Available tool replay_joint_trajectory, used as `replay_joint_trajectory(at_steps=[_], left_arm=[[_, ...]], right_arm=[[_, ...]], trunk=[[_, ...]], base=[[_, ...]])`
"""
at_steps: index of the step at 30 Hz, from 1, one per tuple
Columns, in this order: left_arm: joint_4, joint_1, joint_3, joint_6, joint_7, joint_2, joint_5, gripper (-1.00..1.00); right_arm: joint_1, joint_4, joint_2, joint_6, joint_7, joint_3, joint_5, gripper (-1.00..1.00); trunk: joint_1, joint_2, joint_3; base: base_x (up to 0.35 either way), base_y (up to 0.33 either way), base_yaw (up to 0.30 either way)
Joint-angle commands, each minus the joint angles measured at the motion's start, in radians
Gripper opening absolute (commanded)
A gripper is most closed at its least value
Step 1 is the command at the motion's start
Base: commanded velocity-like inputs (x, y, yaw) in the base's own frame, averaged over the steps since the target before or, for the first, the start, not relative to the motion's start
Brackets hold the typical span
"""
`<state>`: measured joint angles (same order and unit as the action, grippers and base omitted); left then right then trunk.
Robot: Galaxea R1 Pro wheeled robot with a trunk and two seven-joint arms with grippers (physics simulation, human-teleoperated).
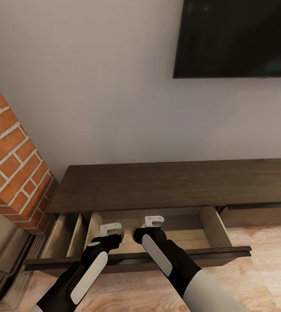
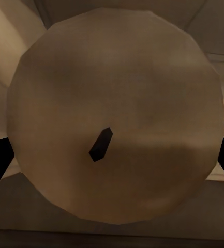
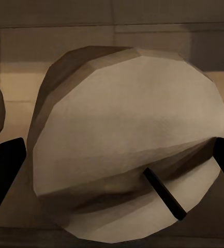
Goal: Place each of the two pumpkins and all three candles from the living room inside a cabinet in the living room (use any cabinet), then make sure every cabinet is closed, and position the cauldron so it is next to a table in the living room.
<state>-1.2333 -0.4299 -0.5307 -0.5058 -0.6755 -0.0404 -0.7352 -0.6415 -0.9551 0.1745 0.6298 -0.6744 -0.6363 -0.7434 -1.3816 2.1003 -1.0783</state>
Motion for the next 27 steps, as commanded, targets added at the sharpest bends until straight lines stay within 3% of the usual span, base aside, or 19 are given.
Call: replay_joint_trajectory(at_steps=[1, 4, 27], left_arm=[[-0.002, -0.001, -0.003, -0.001, -0.008, -0.001, -0.007, -1.00], [-0.002, -0.001, -0.003, -0.002, -0.008, -0.001, -0.007, -1.00], [-0.012, -0.001, 0.000, -0.013, -0.009, -0.001, -0.007, -1.00]], right_arm=[[-0.001, -0.001, 0.000, 0.001, -0.008, -0.002, -0.008, -1.00], [-0.001, -0.001, 0.000, 0.001, -0.008, -0.002, -0.008, -1.00], [-0.001, -0.001, 0.000, 0.001, -0.008, -0.002, -0.009, -1.00]], trunk=[[-0.004, 0.008, -0.004], [-0.015, 0.029, -0.013], [-0.015, 0.029, -0.013]], base=[[0.000, 0.000, 0.000], [0.000, 0.000, 0.000], [0.054, 0.019, 0.000]])
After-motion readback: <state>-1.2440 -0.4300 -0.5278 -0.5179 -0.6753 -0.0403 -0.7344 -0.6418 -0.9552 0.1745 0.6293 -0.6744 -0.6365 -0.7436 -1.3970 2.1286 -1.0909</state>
